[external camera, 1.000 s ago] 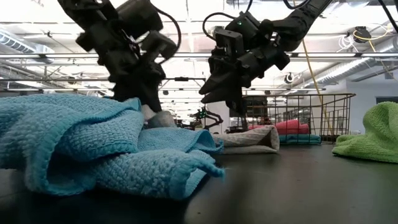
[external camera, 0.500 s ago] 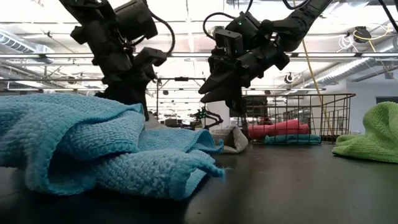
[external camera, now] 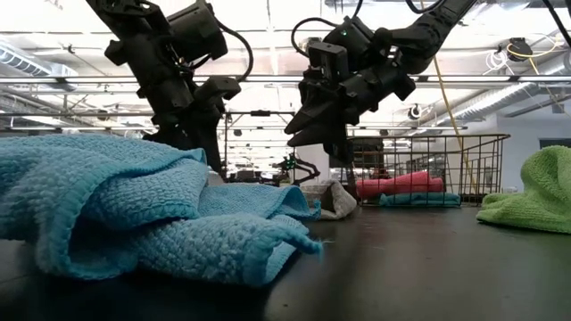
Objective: Fold microfiber towels
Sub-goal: Fold the gray towel
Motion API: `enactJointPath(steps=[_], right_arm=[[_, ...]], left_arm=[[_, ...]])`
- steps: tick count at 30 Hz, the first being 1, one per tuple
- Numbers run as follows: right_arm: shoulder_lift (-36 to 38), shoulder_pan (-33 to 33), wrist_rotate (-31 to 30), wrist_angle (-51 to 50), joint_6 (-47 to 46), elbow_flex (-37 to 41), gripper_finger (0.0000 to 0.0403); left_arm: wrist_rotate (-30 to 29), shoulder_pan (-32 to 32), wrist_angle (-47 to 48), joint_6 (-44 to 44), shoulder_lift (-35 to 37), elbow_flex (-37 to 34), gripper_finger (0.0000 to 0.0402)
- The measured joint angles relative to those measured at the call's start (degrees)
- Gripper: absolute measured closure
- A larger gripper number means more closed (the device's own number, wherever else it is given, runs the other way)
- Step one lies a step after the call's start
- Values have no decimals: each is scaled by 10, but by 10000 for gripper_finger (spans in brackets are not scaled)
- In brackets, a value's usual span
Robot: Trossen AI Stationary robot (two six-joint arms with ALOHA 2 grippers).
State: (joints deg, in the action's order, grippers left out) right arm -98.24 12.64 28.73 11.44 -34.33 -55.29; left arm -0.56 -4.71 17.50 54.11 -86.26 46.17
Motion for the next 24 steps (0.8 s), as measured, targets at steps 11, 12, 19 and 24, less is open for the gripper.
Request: enactJointPath(steps=[11,12,19,24], right_arm=[[0,0,0,3,-10,0,321],[0,0,0,3,-10,0,321],[0,0,-1,3,-10,0,321],[0,0,-1,3,-10,0,321]], left_arm=[[-6,-11,4,-14,0,0,322],[-1,-11,8,-17,0,0,329],[5,-14,56,-48,0,0,340],[5,-22,49,-49,-1,0,293]])
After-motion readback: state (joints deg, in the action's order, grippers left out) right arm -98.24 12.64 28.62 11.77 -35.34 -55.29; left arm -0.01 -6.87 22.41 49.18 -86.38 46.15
